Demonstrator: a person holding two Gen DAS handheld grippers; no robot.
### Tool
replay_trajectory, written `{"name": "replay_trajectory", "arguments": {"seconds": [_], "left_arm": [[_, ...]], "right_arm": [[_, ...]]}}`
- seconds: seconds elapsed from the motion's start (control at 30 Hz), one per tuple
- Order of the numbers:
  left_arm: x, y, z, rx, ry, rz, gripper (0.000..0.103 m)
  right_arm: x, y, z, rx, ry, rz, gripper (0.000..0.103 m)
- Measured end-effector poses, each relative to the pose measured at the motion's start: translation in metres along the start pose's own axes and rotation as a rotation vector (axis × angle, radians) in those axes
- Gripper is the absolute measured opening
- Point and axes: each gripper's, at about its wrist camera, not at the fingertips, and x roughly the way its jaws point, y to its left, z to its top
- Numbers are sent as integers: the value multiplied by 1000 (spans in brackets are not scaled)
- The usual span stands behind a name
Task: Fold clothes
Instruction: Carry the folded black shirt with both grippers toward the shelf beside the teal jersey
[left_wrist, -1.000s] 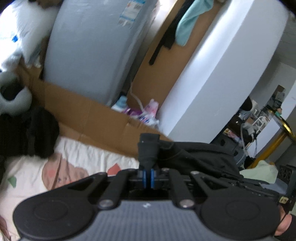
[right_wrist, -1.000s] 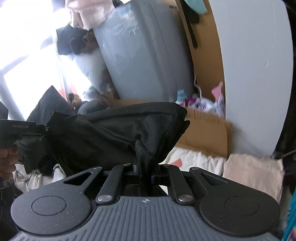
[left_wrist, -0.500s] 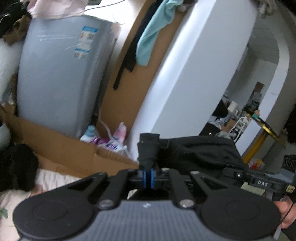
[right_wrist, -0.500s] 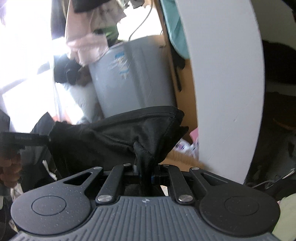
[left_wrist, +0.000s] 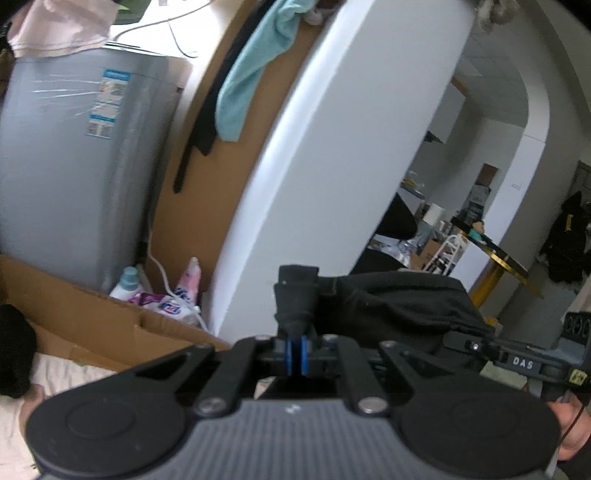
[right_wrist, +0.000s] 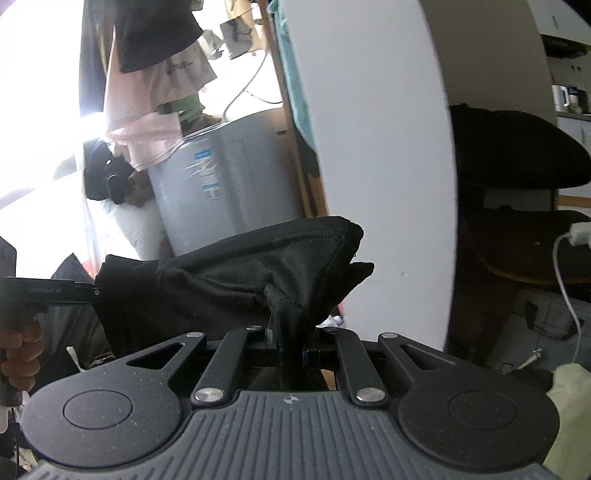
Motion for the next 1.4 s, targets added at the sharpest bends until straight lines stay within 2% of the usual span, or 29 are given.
{"name": "replay_trajectory", "arguments": {"seconds": [0.5,0.6,0.87,1.2,1.4], "left_arm": [[58,-12,-40,-18,61,-89,5],[71,-11,-53,-53,64,-101,5],[120,-2,-79,-83,122,-131,5],[181,29,-111,-65,166,-149,5],[208,44,-126,-62,183,-172,5]], "right_arm": [[-22,-48,-57,51,28,-91,8],[-20,-58,-71,85,22,-113,8],[1,-88,-107,156,55,-204,8],[54,-114,-155,140,112,-282,8],[74,-122,-172,118,141,-320,8]]}}
